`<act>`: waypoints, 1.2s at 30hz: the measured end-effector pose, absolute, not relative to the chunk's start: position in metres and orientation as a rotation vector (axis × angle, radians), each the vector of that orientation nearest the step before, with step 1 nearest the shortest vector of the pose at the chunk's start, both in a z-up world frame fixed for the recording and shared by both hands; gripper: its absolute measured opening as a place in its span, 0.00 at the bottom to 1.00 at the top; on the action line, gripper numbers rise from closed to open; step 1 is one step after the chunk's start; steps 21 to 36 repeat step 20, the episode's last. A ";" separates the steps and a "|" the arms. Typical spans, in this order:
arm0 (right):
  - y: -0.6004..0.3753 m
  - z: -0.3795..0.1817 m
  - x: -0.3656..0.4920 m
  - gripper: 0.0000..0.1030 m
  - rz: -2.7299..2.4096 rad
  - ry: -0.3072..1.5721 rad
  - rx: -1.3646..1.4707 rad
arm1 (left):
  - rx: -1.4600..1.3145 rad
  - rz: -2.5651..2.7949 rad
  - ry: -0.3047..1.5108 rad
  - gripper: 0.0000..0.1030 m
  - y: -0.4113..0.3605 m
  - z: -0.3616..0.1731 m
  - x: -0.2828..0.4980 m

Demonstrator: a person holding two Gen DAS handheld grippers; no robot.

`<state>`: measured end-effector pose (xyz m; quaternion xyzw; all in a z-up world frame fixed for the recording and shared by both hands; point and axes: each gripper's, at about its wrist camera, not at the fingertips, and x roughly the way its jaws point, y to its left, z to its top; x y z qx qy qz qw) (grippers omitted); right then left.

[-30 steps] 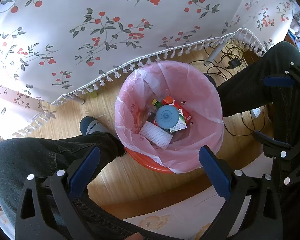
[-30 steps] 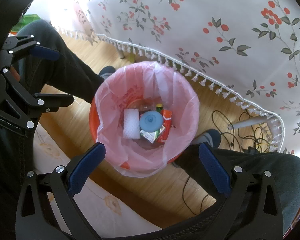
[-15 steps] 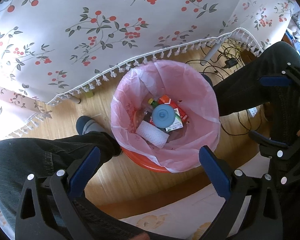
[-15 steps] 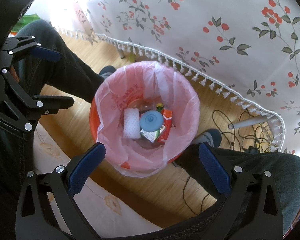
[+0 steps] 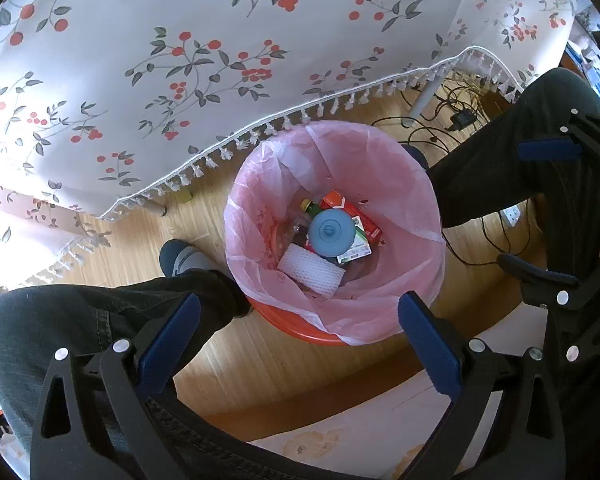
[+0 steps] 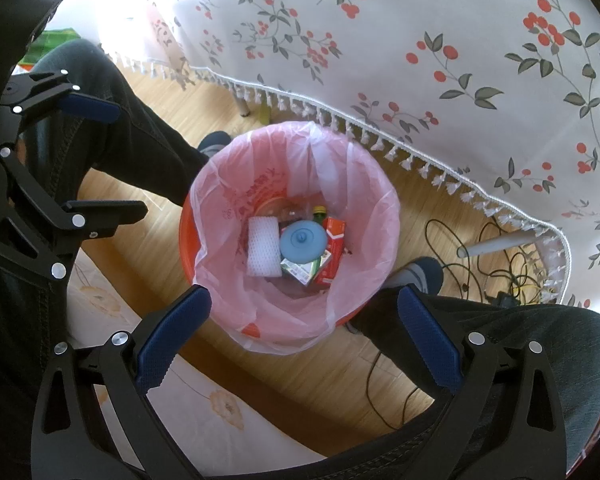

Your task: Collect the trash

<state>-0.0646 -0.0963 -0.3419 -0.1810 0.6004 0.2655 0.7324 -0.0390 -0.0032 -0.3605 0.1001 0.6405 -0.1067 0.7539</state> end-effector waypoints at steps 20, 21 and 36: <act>-0.098 -0.343 -0.064 0.94 0.587 1.322 -0.399 | 0.205 -0.231 1.423 0.95 -0.002 -0.364 -0.038; -0.098 -0.343 -0.064 0.94 0.587 1.322 -0.399 | 0.205 -0.231 1.423 0.95 -0.002 -0.364 -0.038; -0.098 -0.343 -0.064 0.94 0.587 1.322 -0.399 | 0.205 -0.231 1.423 0.95 -0.002 -0.364 -0.038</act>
